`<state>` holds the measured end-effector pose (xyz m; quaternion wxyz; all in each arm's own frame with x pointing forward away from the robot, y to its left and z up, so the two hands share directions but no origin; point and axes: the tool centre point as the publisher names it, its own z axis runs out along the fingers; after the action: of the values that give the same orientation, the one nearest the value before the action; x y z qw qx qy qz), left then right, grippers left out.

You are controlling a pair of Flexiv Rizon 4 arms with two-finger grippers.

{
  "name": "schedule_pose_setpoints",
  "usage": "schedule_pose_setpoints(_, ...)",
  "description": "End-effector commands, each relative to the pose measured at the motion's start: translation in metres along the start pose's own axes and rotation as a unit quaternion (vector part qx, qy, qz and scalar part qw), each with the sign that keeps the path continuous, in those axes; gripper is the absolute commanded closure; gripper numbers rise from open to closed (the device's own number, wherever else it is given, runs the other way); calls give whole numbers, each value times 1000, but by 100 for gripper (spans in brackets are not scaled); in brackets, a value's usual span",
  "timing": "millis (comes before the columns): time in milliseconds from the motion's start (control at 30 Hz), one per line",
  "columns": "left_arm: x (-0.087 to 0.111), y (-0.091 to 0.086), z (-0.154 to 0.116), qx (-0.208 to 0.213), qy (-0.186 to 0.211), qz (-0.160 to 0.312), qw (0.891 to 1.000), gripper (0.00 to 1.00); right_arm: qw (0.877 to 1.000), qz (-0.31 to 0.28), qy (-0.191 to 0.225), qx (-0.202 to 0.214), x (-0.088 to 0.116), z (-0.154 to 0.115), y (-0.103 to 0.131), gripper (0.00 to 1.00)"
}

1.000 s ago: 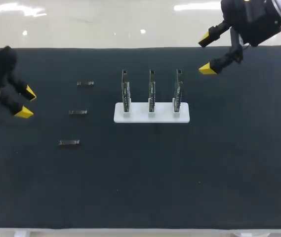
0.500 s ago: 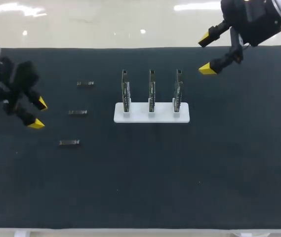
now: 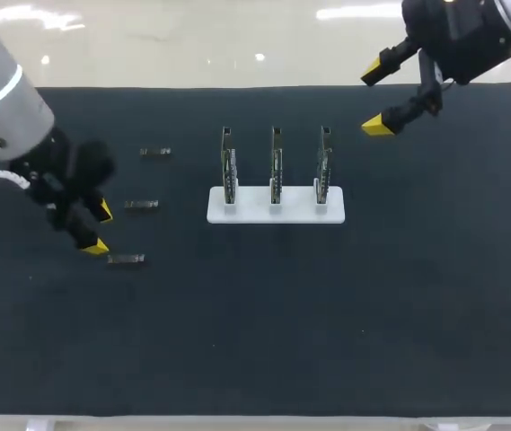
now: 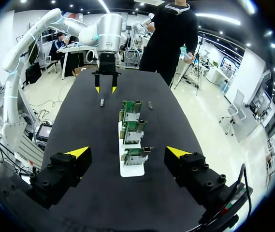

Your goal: Pick up the optical module with the left hand, and insert it into the network port with the right hand.

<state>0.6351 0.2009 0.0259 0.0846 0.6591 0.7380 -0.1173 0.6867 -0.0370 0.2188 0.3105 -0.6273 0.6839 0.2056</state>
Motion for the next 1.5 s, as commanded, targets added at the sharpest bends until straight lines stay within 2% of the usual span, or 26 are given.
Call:
schedule_pose_setpoints(33,-1,-1,8,-7,10,2,1000,0,1000,0,-1,-1,0,1,-1,0)
schedule_pose_setpoints(467,9,-10,19,-26,47,7,999,0,1000,0,-1,-1,0,1,-1,0)
schedule_pose_setpoints(800,4,-13,27,-29,80,19,996,0,1000,0,-1,-1,0,1,-1,0)
schedule_pose_setpoints(1500,7,-11,35,-38,94,26,994,0,1000,0,-1,-1,0,1,-1,0)
